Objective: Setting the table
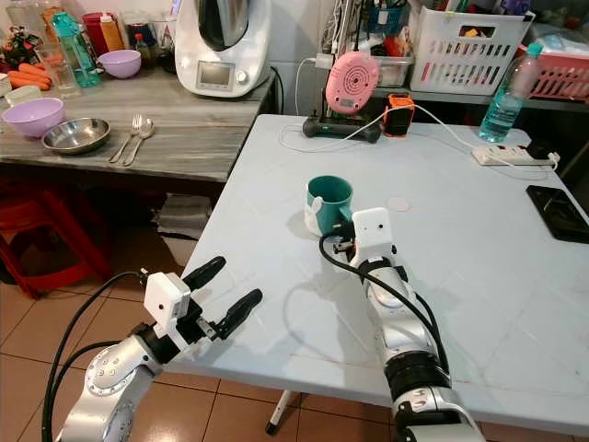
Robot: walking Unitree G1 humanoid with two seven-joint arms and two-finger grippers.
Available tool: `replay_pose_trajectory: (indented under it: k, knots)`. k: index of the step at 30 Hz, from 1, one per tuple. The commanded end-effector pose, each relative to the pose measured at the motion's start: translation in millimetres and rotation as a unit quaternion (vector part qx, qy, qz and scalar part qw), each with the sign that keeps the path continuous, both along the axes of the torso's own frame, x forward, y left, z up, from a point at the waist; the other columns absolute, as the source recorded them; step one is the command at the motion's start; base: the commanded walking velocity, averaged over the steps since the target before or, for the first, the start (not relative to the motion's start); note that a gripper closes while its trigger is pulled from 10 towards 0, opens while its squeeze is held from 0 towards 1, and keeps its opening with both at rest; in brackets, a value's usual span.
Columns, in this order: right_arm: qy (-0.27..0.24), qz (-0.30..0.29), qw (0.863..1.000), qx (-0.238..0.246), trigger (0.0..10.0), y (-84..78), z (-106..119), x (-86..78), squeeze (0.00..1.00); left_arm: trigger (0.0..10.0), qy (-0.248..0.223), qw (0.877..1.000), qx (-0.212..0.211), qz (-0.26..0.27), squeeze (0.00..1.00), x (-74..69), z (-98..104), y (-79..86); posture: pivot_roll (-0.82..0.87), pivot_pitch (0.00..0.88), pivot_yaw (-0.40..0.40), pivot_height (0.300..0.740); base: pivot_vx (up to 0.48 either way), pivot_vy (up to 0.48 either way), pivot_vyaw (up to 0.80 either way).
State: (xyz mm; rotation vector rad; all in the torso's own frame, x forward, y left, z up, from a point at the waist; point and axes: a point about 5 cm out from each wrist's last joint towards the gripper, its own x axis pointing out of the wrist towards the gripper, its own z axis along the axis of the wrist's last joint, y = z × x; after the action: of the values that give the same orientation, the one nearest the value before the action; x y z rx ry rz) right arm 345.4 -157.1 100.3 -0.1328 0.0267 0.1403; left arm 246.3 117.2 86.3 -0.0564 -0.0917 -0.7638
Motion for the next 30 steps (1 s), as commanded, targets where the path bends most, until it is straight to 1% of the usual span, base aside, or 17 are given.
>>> replay_pose_trajectory:
  k: [1, 2, 4, 5, 15, 18, 19, 21, 23, 25, 28, 30]
  knots:
    - [-0.008, -0.002, 1.0, 0.007, 2.4, 0.3, 6.3, 4.5, 0.0, 10.0, -0.01, 1.0, 0.006, -0.005, 0.0, 2.3, 5.6, -1.6, -0.06, 0.0, 0.006, 0.74, 0.0, 0.0, 0.0]
    - [-0.007, -0.002, 1.0, 0.008, 2.1, 0.5, 5.6, 4.6, 0.0, 10.0, -0.01, 1.0, 0.007, -0.005, 0.0, 2.6, 5.6, -1.2, -0.06, 0.0, 0.007, 0.74, 0.0, 0.0, 0.0]
    - [-0.005, -0.003, 1.0, 0.011, 2.0, 0.7, 5.0, 4.6, 0.0, 10.0, -0.01, 1.0, 0.007, -0.005, 0.0, 2.8, 5.5, -0.9, -0.06, 0.0, 0.007, 0.74, 0.0, 0.0, 0.0]
    - [-0.005, -0.005, 1.0, 0.015, 0.1, 0.8, 4.4, 4.8, 0.0, 10.0, -0.01, 1.0, 0.009, -0.004, 0.0, 2.8, 5.4, -0.5, -0.06, 0.0, 0.008, 0.74, 0.0, 0.0, 0.0]
    - [-0.011, -0.007, 1.0, 0.022, 0.0, 1.9, 5.9, 5.2, 0.0, 10.0, -0.01, 1.0, 0.013, -0.003, 0.0, 3.6, 4.7, 0.8, -0.06, 0.0, 0.01, 0.74, 0.0, 0.0, 0.0]
    - [-0.016, -0.005, 0.999, 0.03, 0.0, 5.0, 6.7, 4.5, 0.0, 10.0, -0.012, 1.0, 0.016, -0.001, 0.0, 4.2, 4.4, 0.7, -0.06, 0.0, 0.01, 0.74, 0.0, 0.0, 0.0]
    - [-0.017, -0.005, 0.999, 0.044, 0.0, 7.8, 7.3, 3.6, 0.0, 10.0, -0.014, 1.0, 0.018, 0.002, 0.0, 4.8, 4.1, 1.0, -0.06, 0.0, 0.009, 0.74, 0.0, 0.0, 0.0]
    - [-0.018, -0.005, 0.999, 0.051, 0.0, 8.8, 7.5, 2.9, 0.0, 10.0, -0.015, 1.0, 0.02, 0.004, 0.0, 5.1, 3.8, 0.8, -0.06, 0.0, 0.007, 0.74, 0.0, 0.0, 0.0]
    - [-0.021, -0.007, 0.996, 0.082, 0.0, 13.1, 9.1, -1.5, 0.0, 10.0, -0.018, 0.999, 0.024, 0.022, 0.0, 7.3, 3.3, 3.1, -0.06, 0.0, 0.004, 0.74, 0.0, 0.0, 0.0]
    - [-0.026, -0.007, 0.996, 0.091, 0.0, 15.3, 10.8, -4.5, 0.0, 10.0, -0.018, 0.999, 0.025, 0.031, 0.0, 8.4, 3.3, 4.1, -0.06, 0.0, 0.004, 0.74, 0.0, 0.0, 0.0]
    - [-0.044, -0.014, 0.993, 0.111, 0.0, 18.3, 16.6, -16.8, 0.0, 10.0, -0.022, 0.996, 0.029, 0.085, 0.0, 15.2, 4.8, 10.2, -0.06, 0.0, 0.004, 0.74, 0.0, 0.0, 0.0]
    - [-0.05, -0.019, 0.992, 0.114, 0.0, 17.9, 19.0, -20.9, 0.0, 10.0, -0.024, 0.994, 0.031, 0.102, 0.0, 17.3, 5.6, 12.0, -0.06, 0.0, 0.003, 0.74, 0.0, 0.0, 0.0]
